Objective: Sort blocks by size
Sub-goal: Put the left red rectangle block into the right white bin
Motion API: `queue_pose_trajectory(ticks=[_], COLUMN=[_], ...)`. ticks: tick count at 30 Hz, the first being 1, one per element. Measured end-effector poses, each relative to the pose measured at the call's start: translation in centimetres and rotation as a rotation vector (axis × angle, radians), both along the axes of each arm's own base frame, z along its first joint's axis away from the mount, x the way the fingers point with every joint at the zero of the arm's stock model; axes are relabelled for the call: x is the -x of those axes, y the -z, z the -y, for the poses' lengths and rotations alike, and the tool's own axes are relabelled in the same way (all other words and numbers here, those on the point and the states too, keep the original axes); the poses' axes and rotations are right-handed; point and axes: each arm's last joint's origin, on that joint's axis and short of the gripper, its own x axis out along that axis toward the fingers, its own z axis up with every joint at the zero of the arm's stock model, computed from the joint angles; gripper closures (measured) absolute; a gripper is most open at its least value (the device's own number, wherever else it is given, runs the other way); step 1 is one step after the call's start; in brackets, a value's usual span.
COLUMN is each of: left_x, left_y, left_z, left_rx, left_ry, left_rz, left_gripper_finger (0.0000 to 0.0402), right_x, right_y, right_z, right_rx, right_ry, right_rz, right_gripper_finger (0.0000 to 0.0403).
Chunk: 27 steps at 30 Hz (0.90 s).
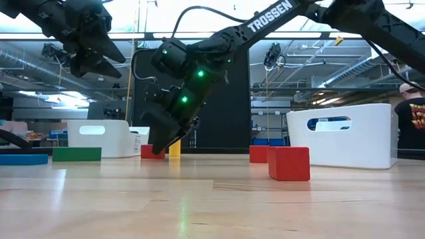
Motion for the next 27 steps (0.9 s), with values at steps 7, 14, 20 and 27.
queue_pose_trajectory(ticks=[7, 14, 20, 27], left_x=[-0.1, -0.1, -0.1, -0.5], left_y=[-0.1, -0.2, -0.2, 0.2], left_z=[0.0, 0.0, 0.2, 1.2], left_rx=[0.002, 0.008, 0.022, -0.013], left_ry=[-0.003, -0.006, 0.004, 0.095], left_rz=[0.016, 0.028, 0.027, -0.018], left_gripper_finger=[0.0145, 0.0145, 0.0145, 0.0145], right_x=[0.0, -0.1, 0.7, 2.9], right_y=[0.4, 0.8, -1.8, -8.4], right_z=[0.2, -0.4, -2.9, -7.0], right_rx=[-0.022, -0.024, 0.007, 0.106], right_ry=[-0.022, -0.082, -0.165, -0.204], right_rz=[-0.009, -0.029, -0.074, -0.07], right_gripper_finger=[0.0331, 0.0331, 0.0331, 0.0331])
